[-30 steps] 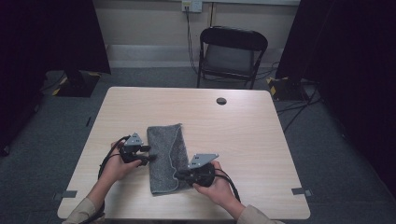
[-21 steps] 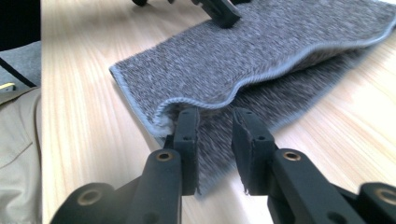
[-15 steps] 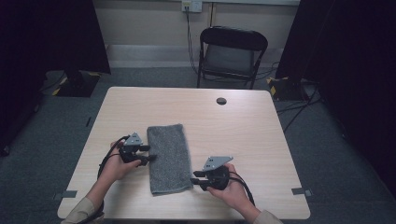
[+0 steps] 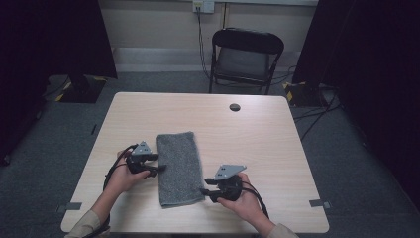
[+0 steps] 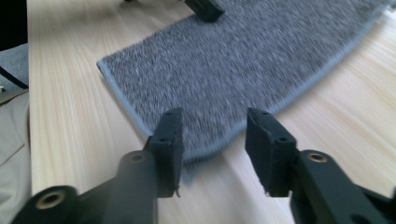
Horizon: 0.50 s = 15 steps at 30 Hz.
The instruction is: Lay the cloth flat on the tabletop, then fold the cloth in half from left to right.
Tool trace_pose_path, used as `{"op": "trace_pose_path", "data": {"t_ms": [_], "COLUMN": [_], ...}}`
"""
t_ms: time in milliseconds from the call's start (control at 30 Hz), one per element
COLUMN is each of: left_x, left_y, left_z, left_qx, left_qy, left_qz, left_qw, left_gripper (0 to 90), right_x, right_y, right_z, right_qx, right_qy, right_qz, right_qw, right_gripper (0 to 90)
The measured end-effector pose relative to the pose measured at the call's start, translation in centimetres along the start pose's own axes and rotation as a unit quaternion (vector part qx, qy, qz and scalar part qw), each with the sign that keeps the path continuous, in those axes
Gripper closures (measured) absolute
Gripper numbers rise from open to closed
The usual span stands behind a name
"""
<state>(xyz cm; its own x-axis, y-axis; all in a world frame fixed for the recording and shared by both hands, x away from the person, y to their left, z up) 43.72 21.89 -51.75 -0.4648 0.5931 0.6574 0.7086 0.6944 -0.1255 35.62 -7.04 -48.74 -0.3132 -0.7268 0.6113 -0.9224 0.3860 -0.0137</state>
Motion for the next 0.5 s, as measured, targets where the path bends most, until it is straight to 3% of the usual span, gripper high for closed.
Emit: {"op": "trace_pose_path", "data": {"t_ms": [233, 367, 433, 500], "left_x": [0.2, 0.7, 0.8, 0.8], "left_y": [0.4, 0.5, 0.4, 0.3], "left_z": [0.1, -0.6, -0.9, -1.2], "left_qx": [0.011, 0.019, 0.019, 0.018], "left_qy": [-0.005, -0.034, -0.037, -0.043], "left_qz": [-0.003, -0.01, -0.022, -0.016], "left_qw": [0.9999, 0.9992, 0.9989, 0.9988], "left_gripper": [33.5, 28.1, 26.8, 25.6], "right_x": [-0.9, -0.7, -0.8, -0.7], "right_y": [0.5, 0.5, 0.6, 0.9], "right_z": [1.5, 2.1, 2.4, 2.5], "right_qx": [0.023, 0.027, 0.033, 0.041], "right_qy": [0.041, 0.052, 0.061, 0.064], "right_qz": [-0.004, 0.0, -0.002, -0.002], "right_qw": [0.9989, 0.9983, 0.9976, 0.9971], "right_gripper": [53.4, 53.7, 53.8, 54.6]}}
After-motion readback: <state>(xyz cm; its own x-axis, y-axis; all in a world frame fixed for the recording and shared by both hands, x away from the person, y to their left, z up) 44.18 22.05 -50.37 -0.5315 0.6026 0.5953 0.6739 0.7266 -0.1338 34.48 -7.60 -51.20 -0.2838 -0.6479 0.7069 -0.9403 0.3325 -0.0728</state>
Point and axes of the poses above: each handheld gripper's, and its own axes: x roughly backward along the jaws, z roughly out of its underside, y roughly to its left, the point moved 3 cm from there along -x, roughly forward along the jaws, and after that the axes turned 7 degrees about x, right-handed, at the moved point
